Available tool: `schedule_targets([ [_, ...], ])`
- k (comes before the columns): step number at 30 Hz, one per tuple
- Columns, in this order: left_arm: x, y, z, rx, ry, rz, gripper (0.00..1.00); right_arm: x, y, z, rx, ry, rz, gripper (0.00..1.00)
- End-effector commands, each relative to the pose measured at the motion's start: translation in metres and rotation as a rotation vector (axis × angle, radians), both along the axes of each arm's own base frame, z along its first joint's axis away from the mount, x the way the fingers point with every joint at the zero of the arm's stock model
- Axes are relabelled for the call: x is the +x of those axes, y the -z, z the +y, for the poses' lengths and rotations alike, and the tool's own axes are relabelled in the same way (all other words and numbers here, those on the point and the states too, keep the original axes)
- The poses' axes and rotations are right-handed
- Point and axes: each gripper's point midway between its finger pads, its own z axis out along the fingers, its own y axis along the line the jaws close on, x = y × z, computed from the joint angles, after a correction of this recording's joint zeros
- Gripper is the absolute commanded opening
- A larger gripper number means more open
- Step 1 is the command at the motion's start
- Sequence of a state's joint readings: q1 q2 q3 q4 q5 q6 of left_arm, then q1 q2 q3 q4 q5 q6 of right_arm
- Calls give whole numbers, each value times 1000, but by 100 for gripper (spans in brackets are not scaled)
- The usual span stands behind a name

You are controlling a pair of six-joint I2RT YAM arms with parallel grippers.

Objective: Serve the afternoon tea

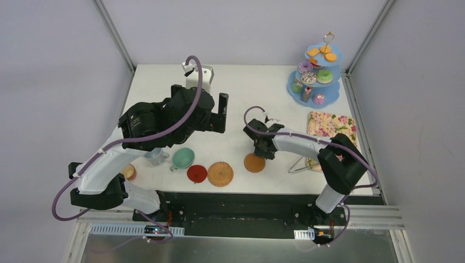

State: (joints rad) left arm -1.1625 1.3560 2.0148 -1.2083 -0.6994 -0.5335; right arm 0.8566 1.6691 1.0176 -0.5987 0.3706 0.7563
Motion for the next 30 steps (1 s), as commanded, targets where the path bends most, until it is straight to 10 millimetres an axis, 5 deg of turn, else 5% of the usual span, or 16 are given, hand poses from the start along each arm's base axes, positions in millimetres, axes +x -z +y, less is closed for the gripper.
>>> schedule_targets([
  [1, 12, -11, 1, -9, -27, -43, 100, 40, 13, -44, -158, 37, -17, 38],
  [12, 35, 2, -22, 86, 74, -36, 100, 146, 16, -114, -183, 253, -19, 39],
  [21, 44, 21, -21, 112, 113, 1, 100, 185, 13, -149, -199, 328, -21, 40],
  [30, 46, 26, -16, 94, 106, 23, 100, 221, -5, -155, -172, 325, -50, 42],
])
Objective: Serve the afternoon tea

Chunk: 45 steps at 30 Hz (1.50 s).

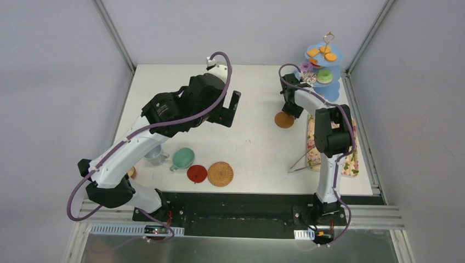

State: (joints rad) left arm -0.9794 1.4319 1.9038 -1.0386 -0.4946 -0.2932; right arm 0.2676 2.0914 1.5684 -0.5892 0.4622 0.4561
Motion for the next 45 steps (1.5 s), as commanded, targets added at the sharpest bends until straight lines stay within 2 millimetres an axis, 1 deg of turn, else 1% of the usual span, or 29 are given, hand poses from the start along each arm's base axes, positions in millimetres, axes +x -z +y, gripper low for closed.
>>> schedule_targets([
  [1, -1, -19, 6, -68, 5, -33, 100, 3, -5, -5, -17, -24, 50, 43],
  [2, -1, -21, 6, -76, 2, -35, 100, 4, -15, -1, 6, -30, 42, 44],
  [3, -1, -23, 7, -87, -2, -38, 100, 5, -27, 4, 38, -36, 30, 47],
  [5, -2, -29, 9, -108, -15, -47, 100, 4, -59, 15, 109, -49, -8, 54],
  [7, -2, -36, 12, -135, -29, -64, 100, -3, -91, 28, 197, -62, -59, 58],
  [8, -2, -40, 14, -147, -37, -74, 100, -8, -110, 35, 251, -71, -102, 60],
  [9, -2, -44, 16, -158, -46, -84, 100, -17, -113, 44, 307, -94, -113, 62],
  [10, -2, -49, 18, -173, -54, -97, 100, -25, -118, 56, 373, -128, -125, 64],
  [11, -3, -55, 21, -189, -63, -112, 100, -33, -122, 76, 466, -185, -132, 67],
  [12, -3, -60, 23, -205, -69, -125, 100, -46, -125, 106, 595, -275, -121, 69],
  [13, -4, -65, 26, -220, -74, -139, 100, -50, -123, 122, 631, -331, -145, 70],
  [15, -5, -73, 29, -246, -76, -157, 100, -60, -115, 155, 648, -422, -169, 70],
  [16, -6, -77, 31, -257, -77, -164, 100, -71, -112, 182, 660, -491, -167, 70],
  [19, -10, -81, 35, -276, -81, -165, 100, -103, -106, 249, 685, -655, -142, 70],
  [21, -14, -82, 39, -299, -90, -161, 100, -127, -108, 293, 701, -760, -120, 70],
  [22, -15, -81, 41, -311, -99, -157, 100, -139, -106, 312, 704, -803, -99, 70],
  [24, -19, -81, 42, -347, -104, -151, 100, -158, -91, 338, 690, -853, -31, 70],
  [28, -25, -83, 45, -405, -111, -141, 100, -183, -67, 377, 660, -917, 68, 70],
  [29, -26, -84, 47, -413, -116, -142, 100, -208, -70, 393, 732, -989, 148, 71],
  [30, -27, -85, 48, -421, -120, -142, 100, -217, -71, 406, 790, -829, 196, 79],
  [33, -29, -88, 52, -435, -128, -144, 100, -232, -63, 423, 743, -818, 217, 79],
  [34, -30, -88, 53, -437, -131, -142, 100, -237, -60, 427, 725, -821, 222, 78],
  [36, -32, -86, 55, -437, -133, -133, 100, -243, -53, 432, 708, -816, 232, 76],
  [38, -34, -85, 55, -439, -132, -126, 100, -243, -47, 433, 659, -802, 231, 70],
  [41, -36, -85, 57, -447, -132, -123, 100, -241, -35, 431, 554, -797, 234, 58],
  [45, -37, -85, 61, -445, -138, -126, 100, -232, -30, 427, 395, -829, 169, 44],
])
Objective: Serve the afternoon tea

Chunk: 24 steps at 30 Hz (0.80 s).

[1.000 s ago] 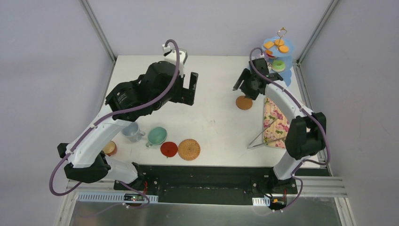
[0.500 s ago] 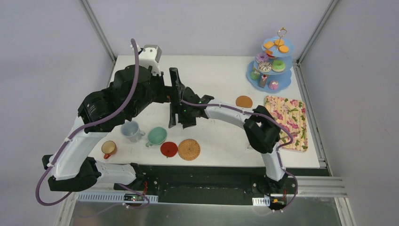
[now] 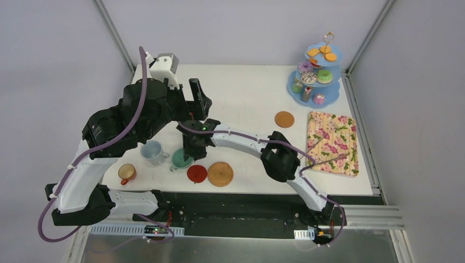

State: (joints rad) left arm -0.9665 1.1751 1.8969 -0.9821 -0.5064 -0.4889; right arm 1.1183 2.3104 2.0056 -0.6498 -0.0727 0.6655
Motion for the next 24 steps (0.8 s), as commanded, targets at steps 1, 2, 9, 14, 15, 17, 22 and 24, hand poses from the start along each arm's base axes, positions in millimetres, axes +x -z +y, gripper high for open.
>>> schedule_targets([
  [1, -1, -4, 11, -29, -35, -7, 100, 17, 2, -19, -171, 30, -141, 40],
  [2, -1, -3, 13, -24, -42, -6, 100, 20, 0, -21, -194, 34, -164, 35],
  [9, -4, 0, 17, -22, -44, -6, 100, 48, -27, -35, -249, 39, -307, 5],
  [14, -3, -1, 15, -19, -36, -18, 100, 78, -64, -70, -238, -63, -363, 0],
  [15, -2, -2, 14, -13, -28, -23, 100, 82, -70, -79, -209, -107, -346, 0],
  [17, -1, -3, 12, -1, -17, -32, 100, 99, -82, -112, -208, -142, -350, 0],
  [22, 4, 2, 6, 60, 10, -49, 100, 124, -112, -198, -23, -334, -264, 0],
  [24, 7, 8, 4, 89, 17, -48, 100, 140, -129, -241, 52, -313, -239, 0],
])
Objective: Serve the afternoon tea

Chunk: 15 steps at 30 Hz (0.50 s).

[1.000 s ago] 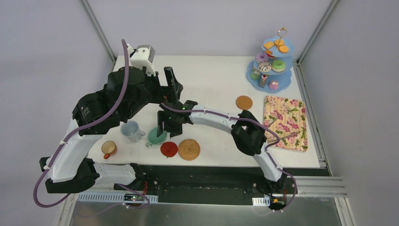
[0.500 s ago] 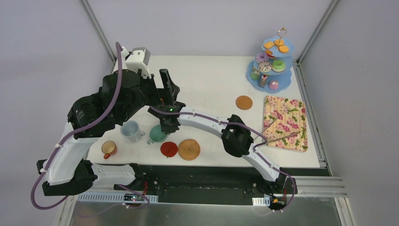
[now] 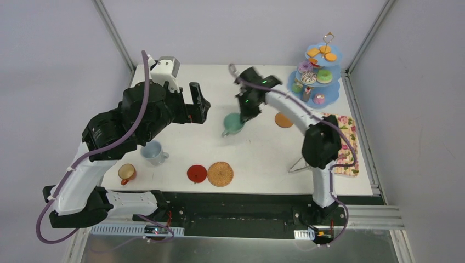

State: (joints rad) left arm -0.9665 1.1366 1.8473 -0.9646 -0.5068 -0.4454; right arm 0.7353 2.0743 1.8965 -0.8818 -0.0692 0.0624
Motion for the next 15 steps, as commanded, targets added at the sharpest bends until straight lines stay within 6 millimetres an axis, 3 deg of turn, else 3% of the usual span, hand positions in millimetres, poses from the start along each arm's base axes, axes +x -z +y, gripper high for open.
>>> schedule_targets([
  [1, 11, 5, -5, 65, 6, -28, 100, 23, -82, -75, 263, -151, -42, 0],
  [4, 14, 11, -13, 87, 33, -26, 100, 44, -88, -126, 270, -88, -72, 0],
  [7, 18, 16, -25, 103, 63, -20, 100, 63, -82, -164, 230, -20, -75, 0],
  [10, 19, 19, -37, 117, 112, -18, 100, 79, -83, -188, 286, 43, -66, 0],
  [15, 22, 24, -49, 168, 165, -13, 100, 101, -62, -224, 185, 134, -44, 0],
])
